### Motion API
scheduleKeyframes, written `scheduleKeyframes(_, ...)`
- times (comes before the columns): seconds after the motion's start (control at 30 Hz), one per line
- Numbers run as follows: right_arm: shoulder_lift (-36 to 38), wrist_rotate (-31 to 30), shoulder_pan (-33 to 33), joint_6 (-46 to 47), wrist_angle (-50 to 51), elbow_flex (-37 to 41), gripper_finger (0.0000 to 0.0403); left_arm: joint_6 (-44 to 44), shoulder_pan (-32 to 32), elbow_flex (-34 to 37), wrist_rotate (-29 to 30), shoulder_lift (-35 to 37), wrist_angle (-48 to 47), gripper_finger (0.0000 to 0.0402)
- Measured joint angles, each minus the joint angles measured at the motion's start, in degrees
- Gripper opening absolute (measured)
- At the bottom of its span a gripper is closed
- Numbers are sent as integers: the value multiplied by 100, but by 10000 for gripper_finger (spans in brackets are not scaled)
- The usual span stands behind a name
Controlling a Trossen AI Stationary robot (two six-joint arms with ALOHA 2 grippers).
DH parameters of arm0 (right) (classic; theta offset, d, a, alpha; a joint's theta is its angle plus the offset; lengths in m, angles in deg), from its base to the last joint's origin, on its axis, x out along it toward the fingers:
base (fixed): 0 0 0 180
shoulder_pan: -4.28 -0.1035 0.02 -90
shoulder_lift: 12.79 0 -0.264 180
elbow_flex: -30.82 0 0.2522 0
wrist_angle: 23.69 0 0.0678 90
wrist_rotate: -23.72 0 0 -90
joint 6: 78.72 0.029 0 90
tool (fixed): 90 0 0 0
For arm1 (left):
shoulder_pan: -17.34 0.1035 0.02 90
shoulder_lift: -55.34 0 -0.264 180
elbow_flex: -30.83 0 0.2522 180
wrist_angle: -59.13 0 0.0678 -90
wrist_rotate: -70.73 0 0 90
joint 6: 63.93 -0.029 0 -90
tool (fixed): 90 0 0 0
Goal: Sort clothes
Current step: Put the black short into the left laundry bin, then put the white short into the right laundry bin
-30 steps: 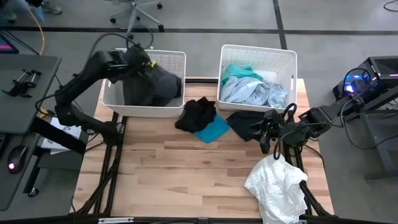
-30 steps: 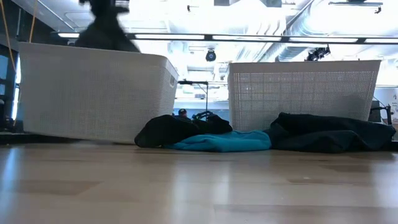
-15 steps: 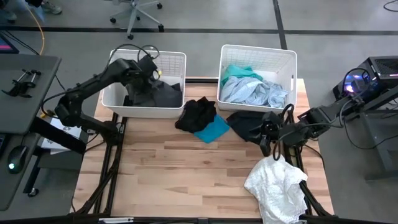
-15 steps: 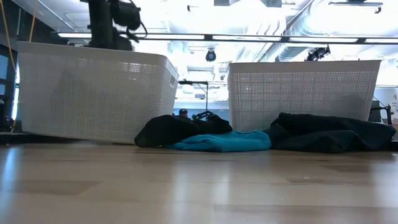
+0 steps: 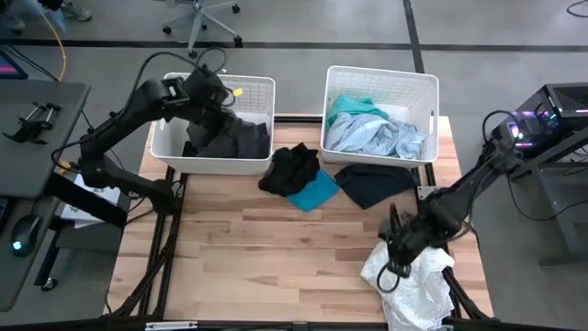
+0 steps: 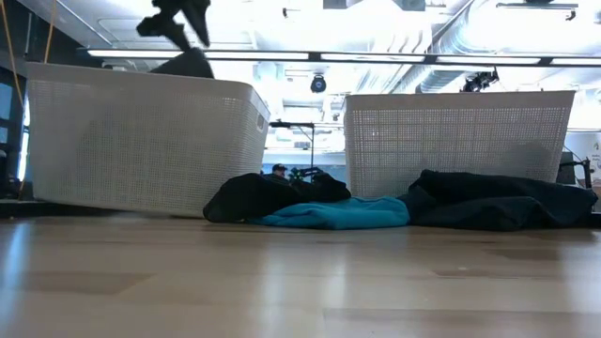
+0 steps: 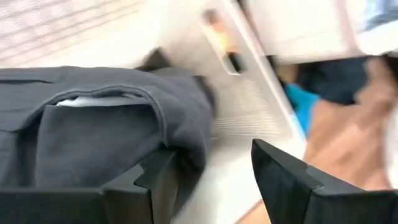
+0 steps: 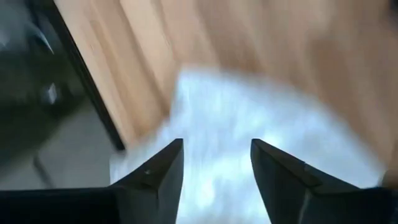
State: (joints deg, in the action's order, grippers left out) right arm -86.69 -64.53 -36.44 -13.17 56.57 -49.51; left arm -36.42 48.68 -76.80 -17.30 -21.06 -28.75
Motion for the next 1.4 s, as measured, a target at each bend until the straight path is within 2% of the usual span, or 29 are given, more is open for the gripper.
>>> scheduleKeyframes(0.1, -352, 887, -285, 507, 145, 0, 206, 220, -614, 7, 129, 52, 316, 185)
scheduleKeyframes(0.27, -961, 1141, -840, 668, 18, 0, 283, 326, -1379, 80, 1239, 57, 207, 186)
scheduleKeyframes(0.4, -1580, 1586, -1019, 939, 335, 4, 306, 731, -1504, 339, 2429, 70, -513, 186)
scheduleKeyframes(0.5, -1920, 1852, -1073, 1082, -138, 258, 306, 1104, -1291, 640, 3132, 85, -1186, 186)
scheduleKeyframes(0.57, -2053, 1888, -1140, 1242, -902, 572, 306, 1173, -1095, 882, 3138, 123, -1347, 186)
scheduleKeyframes(0.73, -2236, 2002, -1292, 2272, -2667, 1535, 302, 1096, -1022, 1266, 2630, 326, -1072, 186)
scheduleKeyframes(0.8, -2250, 1780, -1381, 2752, -2848, 1721, 285, 1094, -1168, 1268, 2428, 387, -823, 186)
scheduleKeyframes(0.9, -2237, 1315, -1469, 3349, -2763, 1814, 232, 1088, -1446, 1268, 2251, 522, -351, 186)
scheduleKeyframes(1.13, -2118, 550, -1466, 3355, -2455, 1783, 48, 1025, -2270, 1267, 2209, 874, 1040, 186)
scheduleKeyframes(1.17, -2061, 274, -1464, 3257, -2340, 1727, 34, 979, -2384, 1268, 2208, 915, 1226, 186)
scheduleKeyframes(1.27, -1750, -927, -1440, 3263, -1787, 1409, 29, 787, -2700, 1266, 2211, 1010, 1694, 186)
scheduleKeyframes(1.4, -1022, -2603, -1403, 3454, -866, 589, 12, 552, -3006, 1266, 2255, 1022, 1995, 186)
